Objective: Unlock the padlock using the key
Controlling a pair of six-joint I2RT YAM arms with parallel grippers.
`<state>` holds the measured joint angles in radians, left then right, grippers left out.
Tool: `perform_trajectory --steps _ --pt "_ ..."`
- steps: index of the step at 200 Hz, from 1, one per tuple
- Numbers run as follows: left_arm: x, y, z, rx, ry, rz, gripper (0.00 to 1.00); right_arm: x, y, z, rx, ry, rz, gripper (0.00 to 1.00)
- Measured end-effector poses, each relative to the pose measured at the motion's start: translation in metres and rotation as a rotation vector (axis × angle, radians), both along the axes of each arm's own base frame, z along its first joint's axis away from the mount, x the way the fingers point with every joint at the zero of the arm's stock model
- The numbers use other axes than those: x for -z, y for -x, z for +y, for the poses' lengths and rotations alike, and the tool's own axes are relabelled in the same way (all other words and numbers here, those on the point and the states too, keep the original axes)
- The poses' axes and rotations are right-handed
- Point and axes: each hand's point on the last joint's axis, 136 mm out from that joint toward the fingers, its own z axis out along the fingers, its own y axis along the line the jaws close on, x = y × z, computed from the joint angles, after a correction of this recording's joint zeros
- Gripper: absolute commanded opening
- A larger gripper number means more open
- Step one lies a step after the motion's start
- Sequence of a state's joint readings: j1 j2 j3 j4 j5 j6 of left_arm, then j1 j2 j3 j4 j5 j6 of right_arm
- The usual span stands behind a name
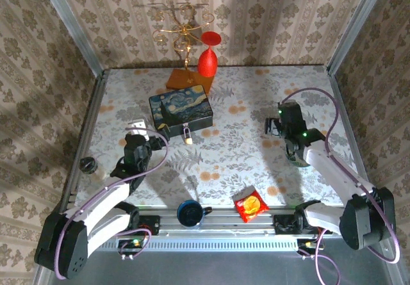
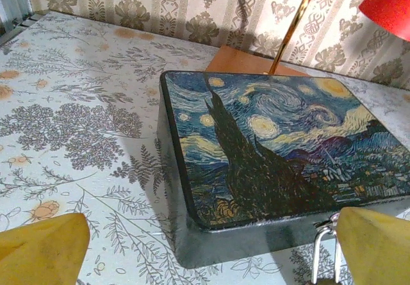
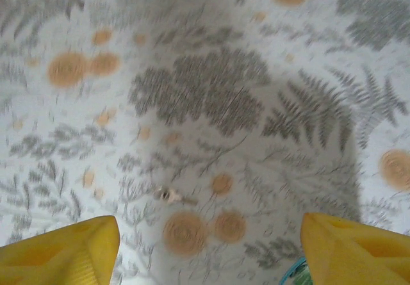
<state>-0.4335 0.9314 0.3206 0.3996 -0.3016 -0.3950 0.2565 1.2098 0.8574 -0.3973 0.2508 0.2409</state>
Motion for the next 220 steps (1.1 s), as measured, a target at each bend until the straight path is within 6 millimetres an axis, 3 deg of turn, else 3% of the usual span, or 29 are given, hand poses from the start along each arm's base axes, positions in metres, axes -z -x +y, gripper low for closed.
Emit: perform_trajectory --steps 47,84,123,162,220 --pt "0.009 -0.003 -0.005 0.001 0.017 0.023 1.00 0.026 -0.006 0.012 0.006 0.003 0.215 0.58" --pt "0.014 -0.008 -0.008 0.000 0.025 0.032 1.00 0.048 -0.011 0.031 0.040 0.024 0.313 0.55" --pt "0.019 -0.007 -0.020 0.034 0.028 0.045 1.00 0.080 -0.032 0.048 0.082 0.055 0.402 0.52" --pt "0.018 -0.007 -0.021 0.039 0.030 0.043 1.00 0.106 -0.042 0.051 0.117 0.064 0.454 0.48" --pt "0.023 -0.008 -0.022 0.037 0.026 0.058 1.00 0.122 -0.047 0.041 0.163 0.058 0.486 0.41"
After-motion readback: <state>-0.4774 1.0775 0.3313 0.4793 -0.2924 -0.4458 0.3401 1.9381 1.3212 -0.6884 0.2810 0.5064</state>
